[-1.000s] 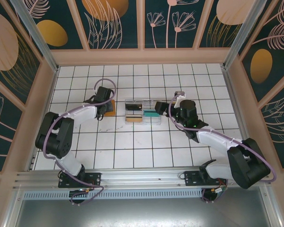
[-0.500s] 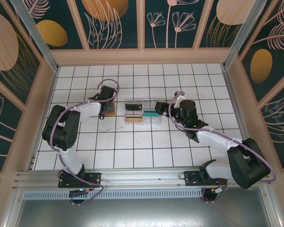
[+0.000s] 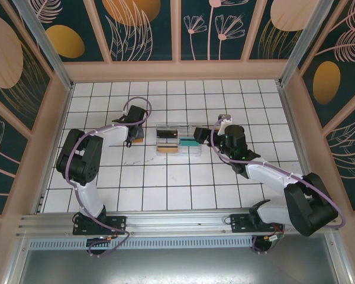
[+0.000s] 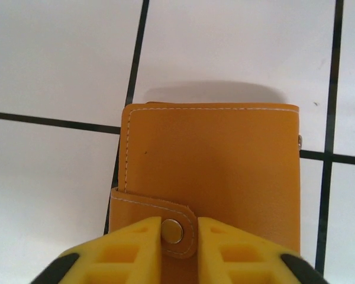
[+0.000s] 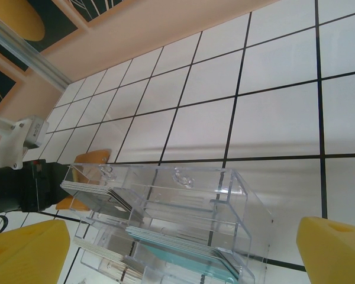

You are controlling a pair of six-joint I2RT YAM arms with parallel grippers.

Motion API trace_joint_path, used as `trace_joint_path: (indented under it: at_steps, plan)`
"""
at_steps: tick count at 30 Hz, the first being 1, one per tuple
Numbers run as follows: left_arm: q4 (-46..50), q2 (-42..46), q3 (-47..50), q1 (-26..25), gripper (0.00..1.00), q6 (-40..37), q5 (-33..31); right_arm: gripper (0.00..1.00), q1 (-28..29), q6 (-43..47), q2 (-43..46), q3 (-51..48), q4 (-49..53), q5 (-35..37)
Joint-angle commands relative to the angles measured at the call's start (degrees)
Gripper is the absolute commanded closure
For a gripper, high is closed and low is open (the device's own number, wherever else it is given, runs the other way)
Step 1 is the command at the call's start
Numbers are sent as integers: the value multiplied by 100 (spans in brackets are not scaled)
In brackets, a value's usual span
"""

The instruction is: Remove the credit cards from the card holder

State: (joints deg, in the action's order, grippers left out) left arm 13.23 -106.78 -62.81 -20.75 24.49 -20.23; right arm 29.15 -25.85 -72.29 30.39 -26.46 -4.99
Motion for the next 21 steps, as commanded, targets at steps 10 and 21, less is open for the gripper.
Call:
trace_joint_path:
  at_steps: [10, 21]
  plan:
    - [500, 253, 106, 18, 100, 70, 146, 1, 99, 79, -50, 215, 18, -54]
    - [1145, 2443, 1139, -247, 100, 329, 396, 1, 335, 227, 8, 265, 49, 19]
